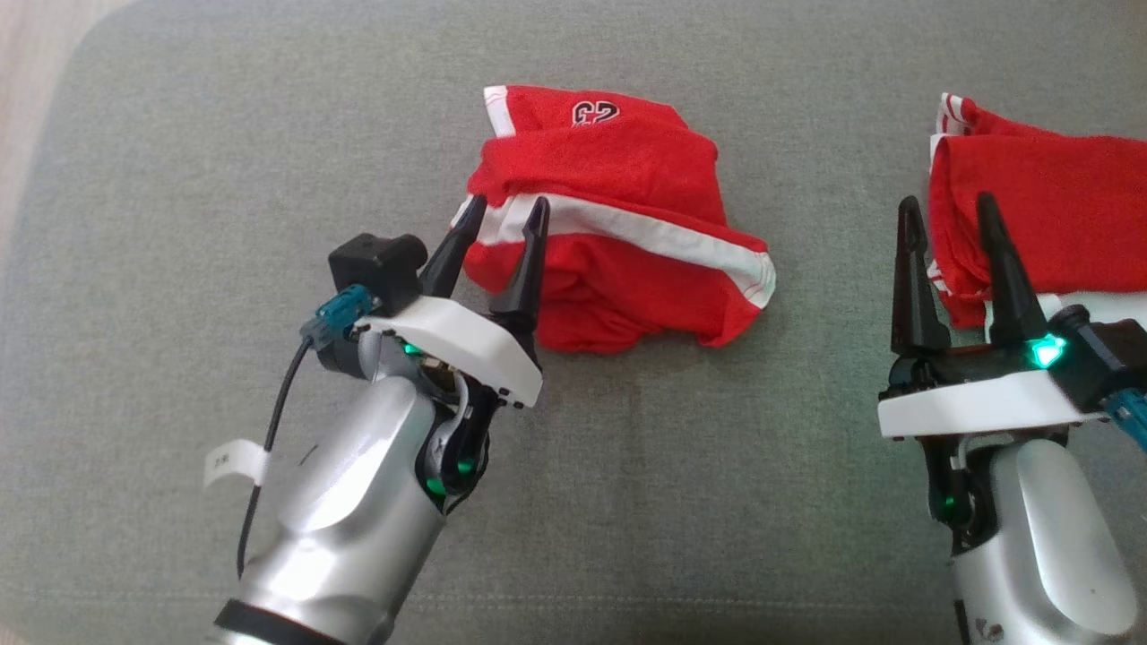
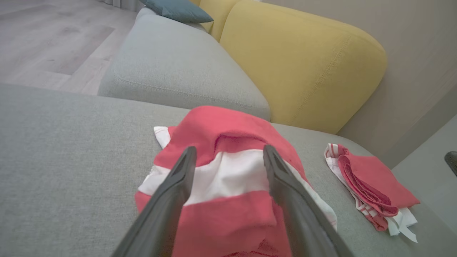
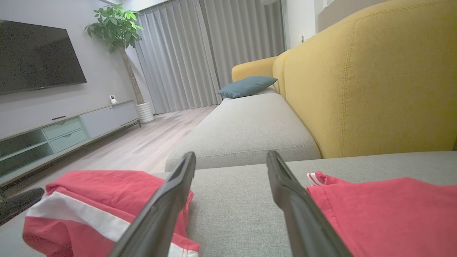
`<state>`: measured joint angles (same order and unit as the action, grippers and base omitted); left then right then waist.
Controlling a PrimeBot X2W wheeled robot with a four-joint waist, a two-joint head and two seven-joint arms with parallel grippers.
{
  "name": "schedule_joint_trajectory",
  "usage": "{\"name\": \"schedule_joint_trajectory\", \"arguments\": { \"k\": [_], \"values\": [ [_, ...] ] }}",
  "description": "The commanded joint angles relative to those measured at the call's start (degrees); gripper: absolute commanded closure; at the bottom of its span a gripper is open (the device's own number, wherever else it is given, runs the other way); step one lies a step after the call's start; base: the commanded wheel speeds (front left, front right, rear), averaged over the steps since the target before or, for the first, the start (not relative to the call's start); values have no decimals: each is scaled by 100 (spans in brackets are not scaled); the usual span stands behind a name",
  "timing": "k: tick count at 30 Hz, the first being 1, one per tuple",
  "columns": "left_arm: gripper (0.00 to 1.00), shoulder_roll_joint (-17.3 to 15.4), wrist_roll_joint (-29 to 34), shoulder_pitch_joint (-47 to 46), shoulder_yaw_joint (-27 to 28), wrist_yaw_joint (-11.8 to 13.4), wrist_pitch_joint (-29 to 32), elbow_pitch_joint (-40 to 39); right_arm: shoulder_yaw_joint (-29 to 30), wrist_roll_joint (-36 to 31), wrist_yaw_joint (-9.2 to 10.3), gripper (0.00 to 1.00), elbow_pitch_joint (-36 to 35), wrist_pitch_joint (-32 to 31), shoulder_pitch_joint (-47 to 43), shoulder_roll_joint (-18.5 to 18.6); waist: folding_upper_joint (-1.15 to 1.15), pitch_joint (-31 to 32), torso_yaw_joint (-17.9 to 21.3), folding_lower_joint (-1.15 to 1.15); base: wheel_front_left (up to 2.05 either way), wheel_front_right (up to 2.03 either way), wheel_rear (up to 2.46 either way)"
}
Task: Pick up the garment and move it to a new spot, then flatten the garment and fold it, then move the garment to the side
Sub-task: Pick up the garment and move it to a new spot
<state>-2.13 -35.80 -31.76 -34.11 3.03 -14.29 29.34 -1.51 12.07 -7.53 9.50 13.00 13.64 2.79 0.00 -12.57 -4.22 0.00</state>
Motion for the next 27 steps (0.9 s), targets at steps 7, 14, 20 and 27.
{"name": "schedule_joint_trajectory", "arguments": {
  "k": [7, 14, 20, 27],
  "values": [
    [0, -76, 497, 127, 584, -50, -71, -693, -139, 20, 4, 0, -45, -2, 46, 9, 0, 158, -128, 0, 0, 0, 0],
    [0, -155, 1111, 636, 1343, -127, -71, -1512, -171, 35, 4, 0, 152, 34, -79, 9, 0, 360, -284, 0, 0, 0, 0],
    [0, -264, 1459, 1422, 1977, -154, -71, -1966, -201, -43, 4, 0, 349, 40, -197, 9, 0, 491, -455, 0, 0, 0, 0],
    [0, -200, 1745, 1964, 2342, -330, -71, -2059, -289, -381, 4, 0, 595, -174, -212, 9, 0, 470, -713, 0, 0, 0, 0]
  ]
}}
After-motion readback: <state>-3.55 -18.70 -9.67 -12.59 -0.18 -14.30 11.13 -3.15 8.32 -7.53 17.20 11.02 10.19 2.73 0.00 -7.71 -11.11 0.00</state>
